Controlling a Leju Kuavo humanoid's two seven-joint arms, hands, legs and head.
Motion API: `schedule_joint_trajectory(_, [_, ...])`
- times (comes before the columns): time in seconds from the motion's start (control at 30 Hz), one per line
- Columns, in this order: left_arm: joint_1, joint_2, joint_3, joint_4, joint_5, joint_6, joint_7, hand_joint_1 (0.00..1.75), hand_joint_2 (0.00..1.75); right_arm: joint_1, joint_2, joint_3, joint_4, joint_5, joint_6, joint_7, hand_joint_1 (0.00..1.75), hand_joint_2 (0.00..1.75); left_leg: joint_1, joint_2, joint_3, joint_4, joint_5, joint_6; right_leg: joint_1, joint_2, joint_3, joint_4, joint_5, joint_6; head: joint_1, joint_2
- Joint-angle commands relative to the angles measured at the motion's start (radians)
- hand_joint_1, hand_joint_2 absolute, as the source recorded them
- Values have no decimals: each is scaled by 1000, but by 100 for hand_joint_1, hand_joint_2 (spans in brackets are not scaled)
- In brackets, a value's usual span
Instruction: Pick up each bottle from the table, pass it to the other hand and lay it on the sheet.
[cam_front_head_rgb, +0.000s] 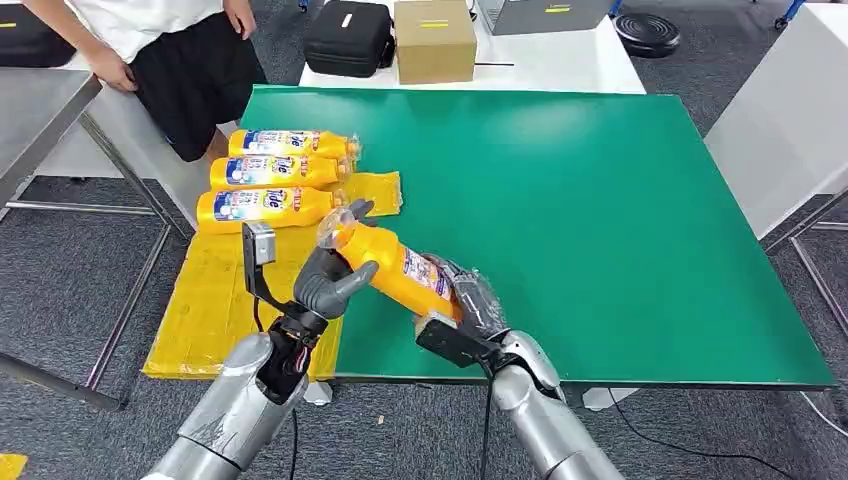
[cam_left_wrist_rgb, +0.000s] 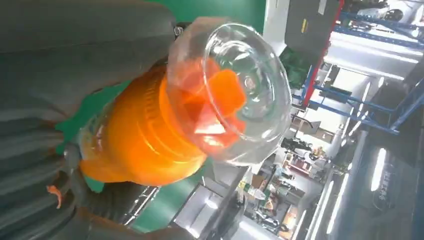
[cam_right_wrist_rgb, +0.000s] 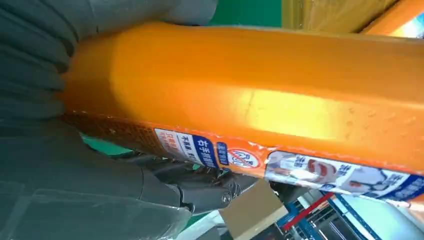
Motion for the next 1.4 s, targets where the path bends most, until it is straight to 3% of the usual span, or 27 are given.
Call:
schedule_joint_trajectory(0.03, [-65, 4, -41, 72, 4, 4, 9, 0, 175, -53, 1, 50, 105, 8, -2, 4, 175, 175, 1, 0, 4, 0, -2, -2, 1, 0, 4, 0, -2, -1, 0, 0])
schedule_joint_trajectory(0.97, [-108, -25, -46, 156, -78, 95, -32, 0, 175, -82, 41, 85, 153, -18, -7, -14, 175, 175, 1, 0, 4, 0, -2, -2, 1, 0, 5, 0, -2, -1, 0, 0])
schedule_joint_trajectory(1.0, [-109, -24, -49, 155, -97, 103, -41, 3, 175, -80, 42, 84, 150, -20, -8, -13, 175, 175, 2, 0, 6, 1, -3, -2, 2, 0, 7, 0, -3, -2, 0, 0])
schedule_joint_trajectory(1.07, [-109, -30, -41, 160, -97, 108, -40, 28, 175, -78, 44, 83, 147, -21, -9, -10, 175, 175, 1, 0, 5, 1, -3, -2, 1, 0, 6, 0, -3, -2, 0, 0])
schedule_joint_trajectory(1.4, [-109, -30, -41, 160, -97, 108, -40, 28, 175, -78, 44, 83, 147, -21, -9, -10, 175, 175, 1, 1, 5, 0, -2, -2, 1, 0, 5, 0, -2, -2, 0, 0])
